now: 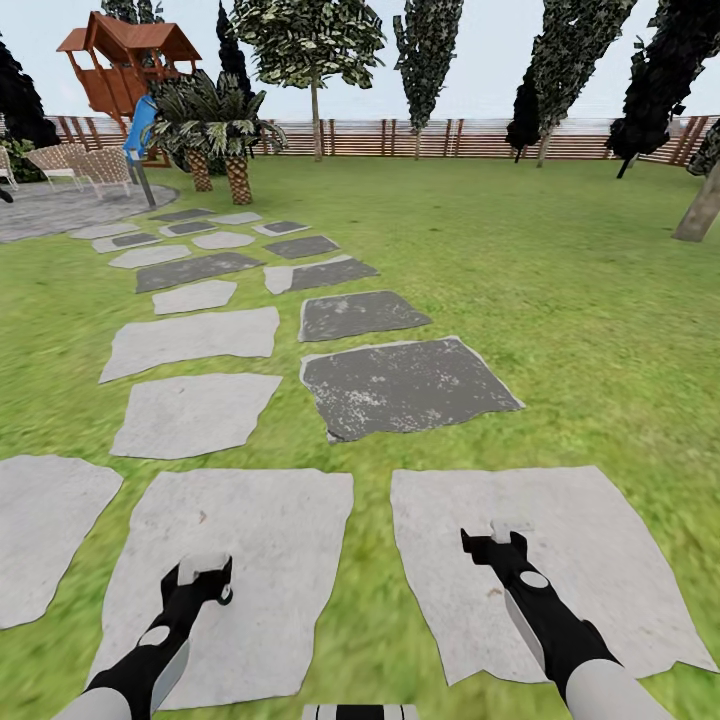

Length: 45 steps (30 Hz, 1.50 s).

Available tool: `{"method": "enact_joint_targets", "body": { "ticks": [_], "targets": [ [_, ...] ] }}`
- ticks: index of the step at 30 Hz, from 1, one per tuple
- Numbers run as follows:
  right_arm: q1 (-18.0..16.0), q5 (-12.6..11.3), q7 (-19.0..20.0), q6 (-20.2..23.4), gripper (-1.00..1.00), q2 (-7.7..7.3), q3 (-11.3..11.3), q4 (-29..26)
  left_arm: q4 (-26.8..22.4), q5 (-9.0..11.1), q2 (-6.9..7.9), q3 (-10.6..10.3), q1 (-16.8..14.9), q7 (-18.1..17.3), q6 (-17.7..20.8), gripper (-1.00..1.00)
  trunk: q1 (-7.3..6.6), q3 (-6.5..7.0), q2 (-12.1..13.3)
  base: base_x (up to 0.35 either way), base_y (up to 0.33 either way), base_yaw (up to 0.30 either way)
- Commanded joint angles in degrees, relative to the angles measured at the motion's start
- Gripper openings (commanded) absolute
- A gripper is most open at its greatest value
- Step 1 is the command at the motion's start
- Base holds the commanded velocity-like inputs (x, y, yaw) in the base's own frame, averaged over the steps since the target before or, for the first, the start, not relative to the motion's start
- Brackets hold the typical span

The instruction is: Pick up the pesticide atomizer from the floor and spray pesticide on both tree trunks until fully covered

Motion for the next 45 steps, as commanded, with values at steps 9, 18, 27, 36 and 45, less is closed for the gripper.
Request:
{"method": "enact_joint_targets", "body": {
  "ticks": [9,18,27,36,45],
  "targets": [
    [0.0,0.0,-0.2,-0.1,1.0,0.03,0.0,0.0,0.0,0.2,-0.21,-0.1,0.0,0.0,-4.6,1.0,0.09,-1.2,-0.1,0.0,0.0,0.0],
    [0.0,0.0,-0.2,-0.2,1.0,0.04,0.0,-0.1,0.0,0.2,-0.18,-0.1,0.0,0.0,-4.6,1.0,0.32,-4.02,-0.2,0.0,0.0,0.0],
    [0.0,0.0,-0.2,-0.2,1.0,0.03,0.0,-0.1,0.0,0.2,-0.19,-0.1,0.0,0.0,-4.6,1.0,0.56,-6.83,-0.3,0.0,0.0,0.0],
    [0.0,0.0,-0.2,-0.2,1.0,-0.02,0.0,-0.2,0.0,0.2,-0.18,-0.1,0.0,0.0,-4.5,1.0,0.79,-9.65,-0.4,0.0,0.0,0.0],
    [0.0,-0.1,-0.2,-0.2,1.0,0.03,0.0,-0.3,0.0,0.3,-0.09,-0.1,0.0,0.0,-4.5,1.0,1.02,-12.41,-0.6,0.0,0.0,0.066]
  ]
}}
